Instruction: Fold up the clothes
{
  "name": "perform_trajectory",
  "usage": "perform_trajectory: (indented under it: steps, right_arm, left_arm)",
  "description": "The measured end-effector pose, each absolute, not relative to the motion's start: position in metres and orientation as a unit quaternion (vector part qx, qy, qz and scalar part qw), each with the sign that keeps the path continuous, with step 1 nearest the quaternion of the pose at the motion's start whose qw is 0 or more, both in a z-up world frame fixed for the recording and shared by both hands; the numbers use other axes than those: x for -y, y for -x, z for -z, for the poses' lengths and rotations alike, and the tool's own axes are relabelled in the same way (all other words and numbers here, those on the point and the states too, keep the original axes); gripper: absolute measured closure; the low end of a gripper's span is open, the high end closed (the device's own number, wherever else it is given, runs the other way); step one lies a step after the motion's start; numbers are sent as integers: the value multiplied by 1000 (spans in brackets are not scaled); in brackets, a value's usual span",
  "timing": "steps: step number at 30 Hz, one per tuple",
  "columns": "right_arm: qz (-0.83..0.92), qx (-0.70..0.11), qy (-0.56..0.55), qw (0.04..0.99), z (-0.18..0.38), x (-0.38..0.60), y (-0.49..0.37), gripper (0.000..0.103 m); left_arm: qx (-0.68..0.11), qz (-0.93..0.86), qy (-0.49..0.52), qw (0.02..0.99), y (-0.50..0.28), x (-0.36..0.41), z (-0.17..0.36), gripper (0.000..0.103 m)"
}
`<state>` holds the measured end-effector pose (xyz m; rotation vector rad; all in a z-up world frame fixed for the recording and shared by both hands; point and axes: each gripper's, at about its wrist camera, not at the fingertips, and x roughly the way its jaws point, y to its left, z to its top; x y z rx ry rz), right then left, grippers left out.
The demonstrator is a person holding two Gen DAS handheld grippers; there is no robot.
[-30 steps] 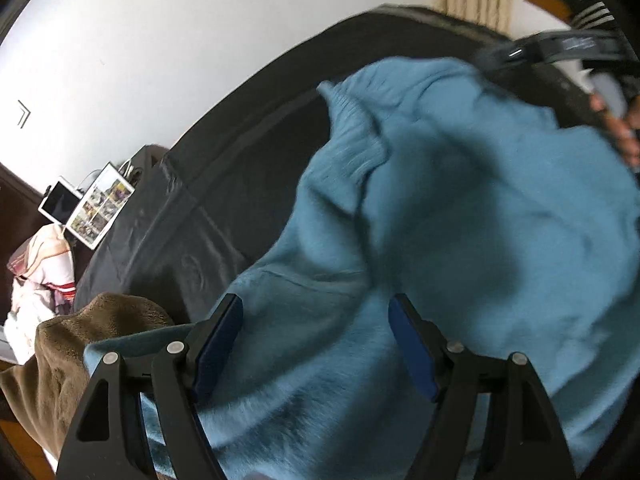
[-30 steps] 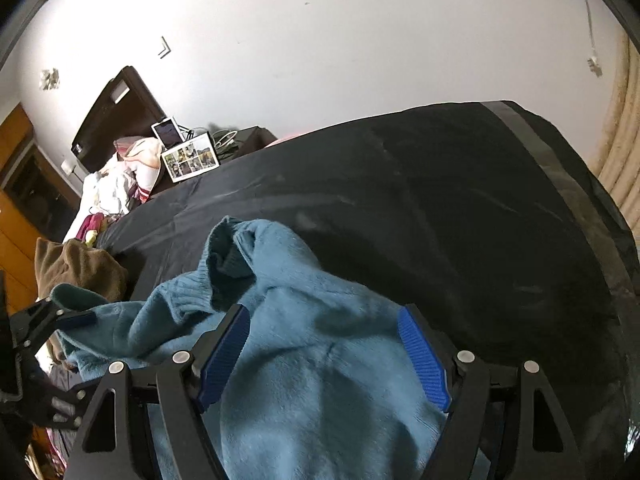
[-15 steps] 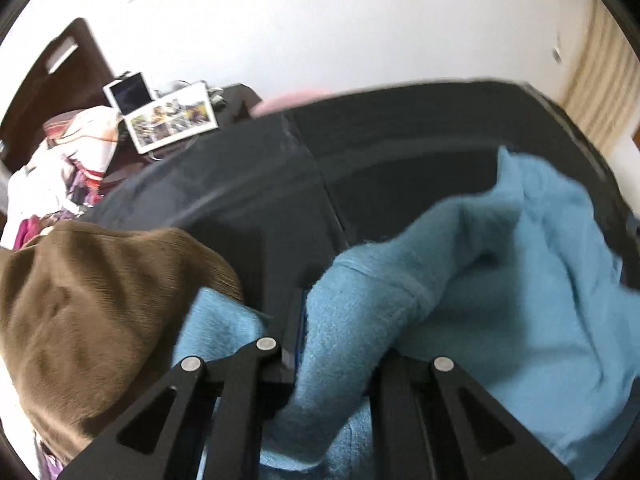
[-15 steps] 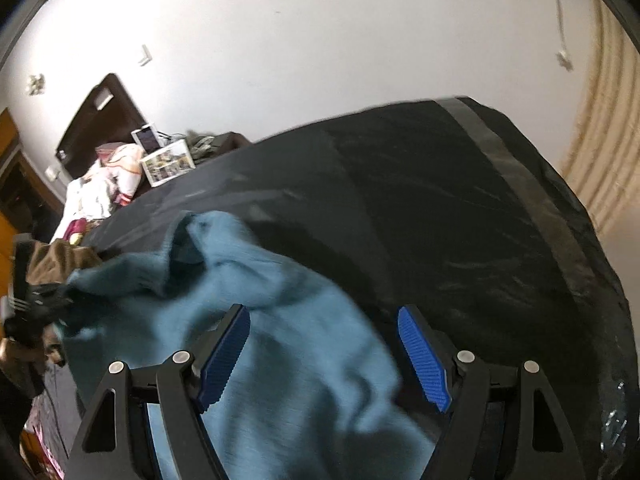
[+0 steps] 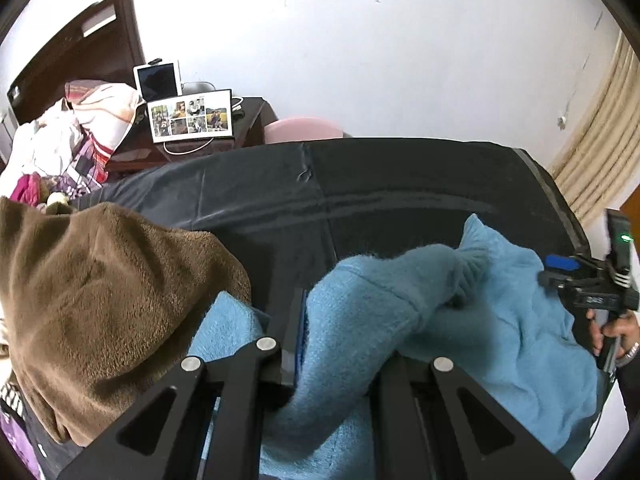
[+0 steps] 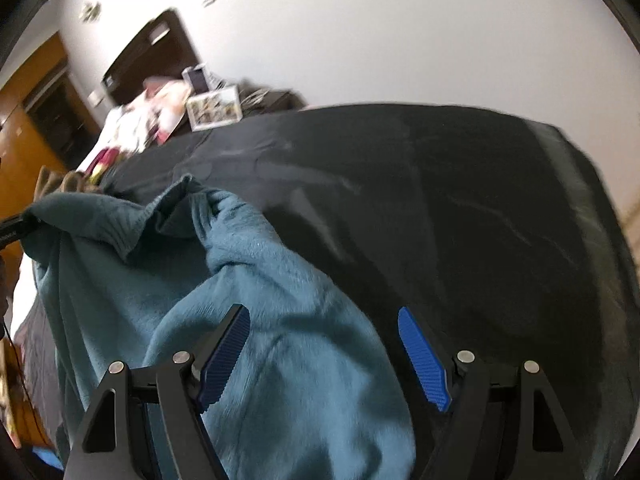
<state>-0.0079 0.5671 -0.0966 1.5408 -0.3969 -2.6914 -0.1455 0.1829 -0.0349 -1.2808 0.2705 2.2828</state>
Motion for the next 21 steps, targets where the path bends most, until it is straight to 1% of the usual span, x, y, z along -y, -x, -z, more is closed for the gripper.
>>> perform_trajectory:
  steps: [8, 10, 11, 13, 14, 16, 17, 18, 21]
  right_arm:
    - [839, 124, -527, 57, 125, -572, 33, 25]
    - [840, 118, -526, 61, 126, -570, 31, 32]
    - [840, 122, -525, 64, 126, -570, 30, 39]
    - [837, 133, -526, 68, 126, -570, 27, 51]
    - [836, 130, -528, 68, 127, -568, 25, 62]
    - [840, 120, -525, 64, 124, -562, 18, 71]
    - [844, 112, -522, 56, 122, -558, 13, 77]
    - [847, 106, -519, 48, 119, -556, 9, 81]
    - [865, 93, -492, 15, 99, -553, -11, 84]
  left_arm:
    - [-86, -844, 470, 244, 146, -179, 32, 91]
    - [-81, -846, 468, 243, 145, -179, 31, 91]
    - [-76, -847, 466, 244, 145, -178, 29, 91]
    - [-67, -850, 461, 245, 142, -176, 23, 91]
    - [-64, -853, 456, 243, 139, -175, 18, 91]
    - [-57, -859, 448, 240, 133, -172, 8, 91]
    - [-53, -862, 444, 238, 129, -171, 3, 91]
    - [-50, -865, 440, 236, 126, -167, -3, 91]
    - [-34, -874, 426, 232, 113, -154, -21, 91]
